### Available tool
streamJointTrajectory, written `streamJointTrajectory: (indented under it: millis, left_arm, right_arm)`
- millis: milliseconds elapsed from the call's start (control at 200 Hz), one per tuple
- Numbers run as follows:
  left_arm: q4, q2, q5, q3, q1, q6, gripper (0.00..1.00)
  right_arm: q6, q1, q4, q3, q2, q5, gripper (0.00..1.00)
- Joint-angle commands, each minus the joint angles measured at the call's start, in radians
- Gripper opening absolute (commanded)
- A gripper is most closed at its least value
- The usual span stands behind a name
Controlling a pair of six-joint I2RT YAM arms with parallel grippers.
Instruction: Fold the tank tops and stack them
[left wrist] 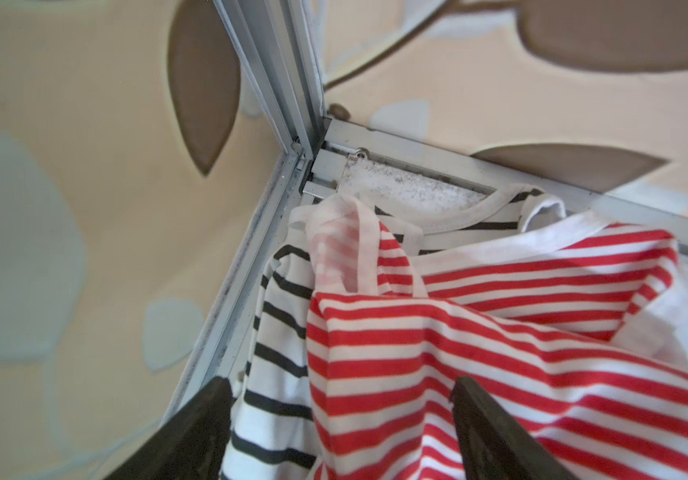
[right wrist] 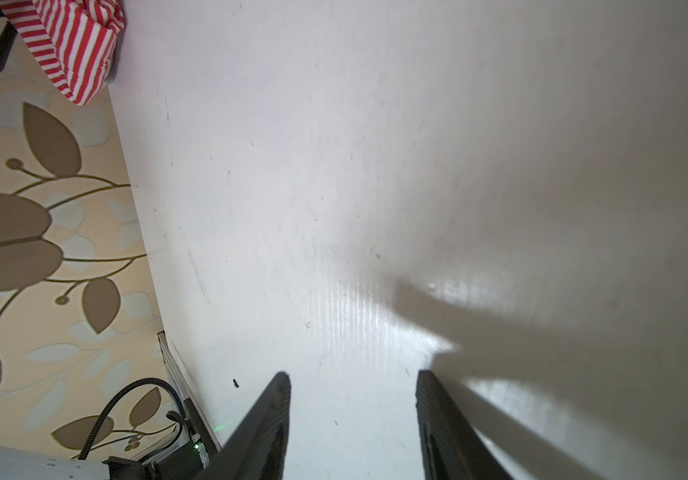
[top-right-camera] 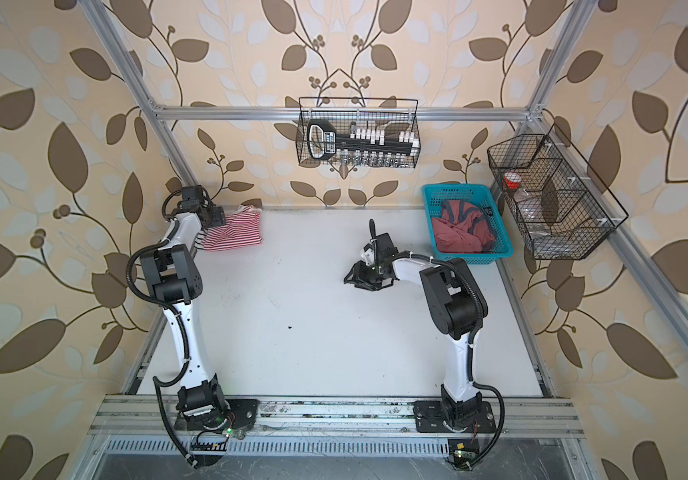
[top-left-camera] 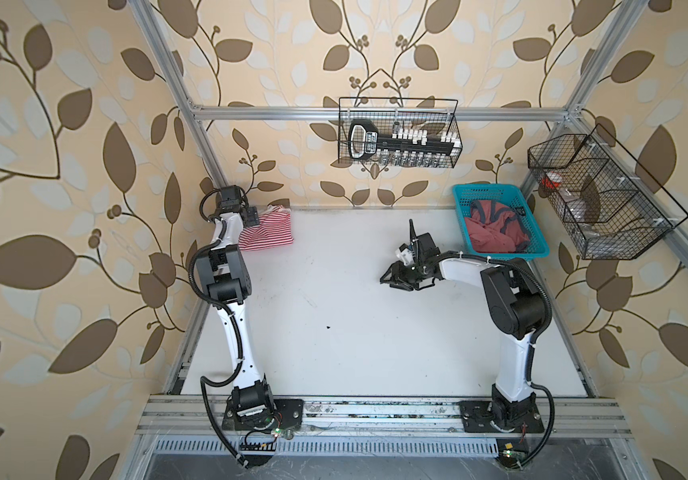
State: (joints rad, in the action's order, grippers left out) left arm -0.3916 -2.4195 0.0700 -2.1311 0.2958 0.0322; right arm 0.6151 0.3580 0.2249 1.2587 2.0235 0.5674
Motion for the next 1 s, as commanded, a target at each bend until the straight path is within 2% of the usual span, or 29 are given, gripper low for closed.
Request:
streamJointTrajectory:
  millis: [0, 125, 220, 250, 295, 405, 515, 525, 540, 550, 670, 825, 885, 995]
  left_arm:
    - [0.106, 0.204, -0.074, 0.118, 0.004, -0.084, 0.86]
    - [0.2, 0.439, -0.124, 0.292, -0.001, -0.165, 0.87]
    - [0.197, 0.603, -0.171, 0.377, -0.027, -0.204, 0.88]
    - [0.174, 0.649, -0.179, 0.397, -0.043, -0.204, 0.89]
    - [0.139, 0.713, -0.179, 0.438, -0.077, -0.188, 0.98]
    - [0.111, 0.853, -0.131, 0.597, -0.193, -0.132, 0.99]
    - [0.097, 0.971, -0.139, 0.8, -0.25, -0.15, 0.99]
    - [0.097, 0.99, -0.138, 0.819, -0.252, -0.153, 0.99]
    - [0.1, 1.017, -0.137, 0.848, -0.254, -0.161, 0.99]
    - [0.103, 1.03, -0.137, 0.871, -0.256, -0.165, 0.99]
    - [0.193, 1.174, -0.099, 1.148, -0.27, -0.164, 0.99]
    - [0.419, 1.24, 0.046, 1.425, -0.27, -0.173, 0.99]
    - [0.481, 1.223, 0.073, 1.477, -0.27, -0.167, 0.99]
    - [0.582, 1.174, 0.137, 1.548, -0.27, -0.133, 0.99]
  right_arm:
    - [-0.07, -0.017, 0.062, 0.013, -0.089, -0.051, 0.51]
    - [-0.143, -0.068, 0.102, -0.006, -0.222, -0.1, 0.54]
    - [-0.183, -0.123, 0.091, -0.062, -0.348, -0.118, 0.56]
    - [-0.196, -0.143, 0.085, -0.079, -0.389, -0.13, 0.58]
    - [-0.214, -0.173, 0.078, -0.111, -0.451, -0.153, 0.59]
    - [-0.242, -0.257, 0.04, -0.202, -0.588, -0.228, 0.63]
    - [-0.263, -0.317, -0.031, -0.312, -0.7, -0.374, 0.78]
    - [-0.266, -0.319, -0.036, -0.322, -0.708, -0.389, 0.83]
    - [-0.271, -0.322, -0.042, -0.334, -0.72, -0.421, 0.96]
    - [-0.277, -0.324, -0.046, -0.343, -0.727, -0.438, 0.99]
    - [-0.36, -0.327, -0.145, -0.458, -0.784, -0.613, 1.0]
    - [-0.472, -0.327, -0.328, -0.601, -0.787, -0.789, 1.0]
    - [-0.534, -0.326, -0.417, -0.658, -0.776, -0.812, 1.0]
    - [-0.603, -0.327, -0.683, -0.795, -0.755, -0.811, 1.0]
